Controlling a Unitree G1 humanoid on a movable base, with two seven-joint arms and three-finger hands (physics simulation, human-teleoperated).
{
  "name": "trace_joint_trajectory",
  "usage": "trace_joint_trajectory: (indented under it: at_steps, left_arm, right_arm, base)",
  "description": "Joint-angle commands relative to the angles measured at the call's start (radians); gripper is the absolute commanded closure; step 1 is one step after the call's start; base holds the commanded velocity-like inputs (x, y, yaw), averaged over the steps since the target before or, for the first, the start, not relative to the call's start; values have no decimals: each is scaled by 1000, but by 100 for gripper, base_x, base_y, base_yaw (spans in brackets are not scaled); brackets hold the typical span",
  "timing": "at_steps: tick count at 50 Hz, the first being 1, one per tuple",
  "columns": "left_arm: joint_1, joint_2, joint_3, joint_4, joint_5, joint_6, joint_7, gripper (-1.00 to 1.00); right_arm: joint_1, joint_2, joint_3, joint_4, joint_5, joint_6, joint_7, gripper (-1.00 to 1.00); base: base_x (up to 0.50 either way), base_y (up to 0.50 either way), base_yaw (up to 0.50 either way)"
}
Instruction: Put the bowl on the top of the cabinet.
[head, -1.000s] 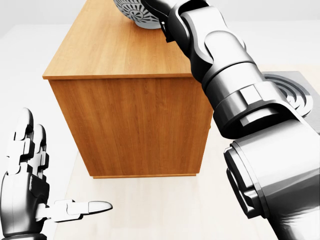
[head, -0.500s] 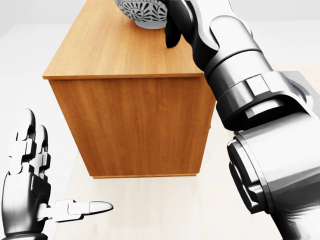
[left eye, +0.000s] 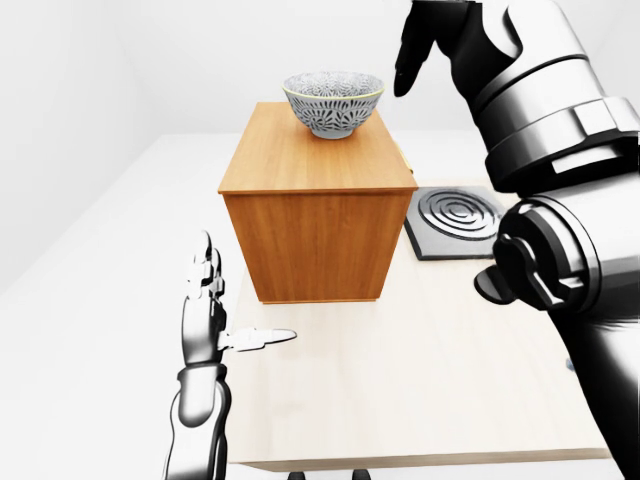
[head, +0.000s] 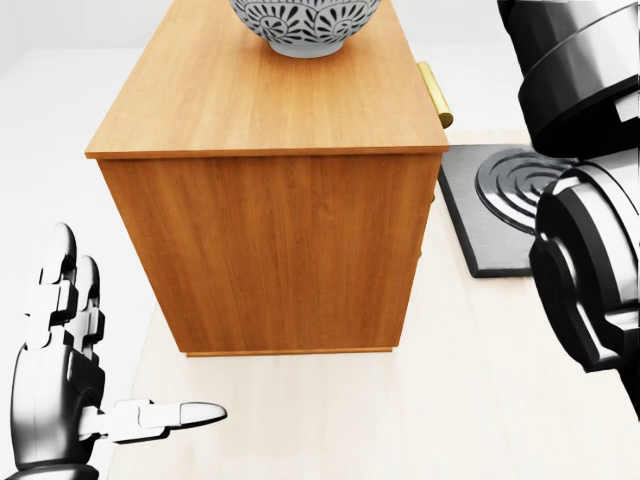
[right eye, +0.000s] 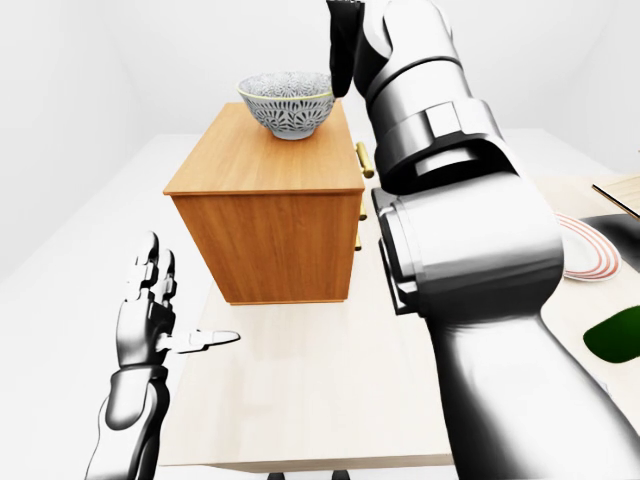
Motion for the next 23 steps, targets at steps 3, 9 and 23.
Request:
trace_joint_trajectory:
  at_steps: [3,9,23]
  left_arm:
    - [-28,3,10,90,-4,0,9,-100]
    - [-25,3,8,99,-2,0,11,-100]
    - [-20,1,-1,104,7,0,16,-100]
  right_arm:
    - [-142,-103,-25,20,-30,0,37,-100]
    - [-218,-170,-30,31,-74,0,35,-100]
    - [-240,-280,-84,45,-151,0,0,-100]
  base:
    - [0,0,0]
    - [0,0,0]
    - [0,0,0]
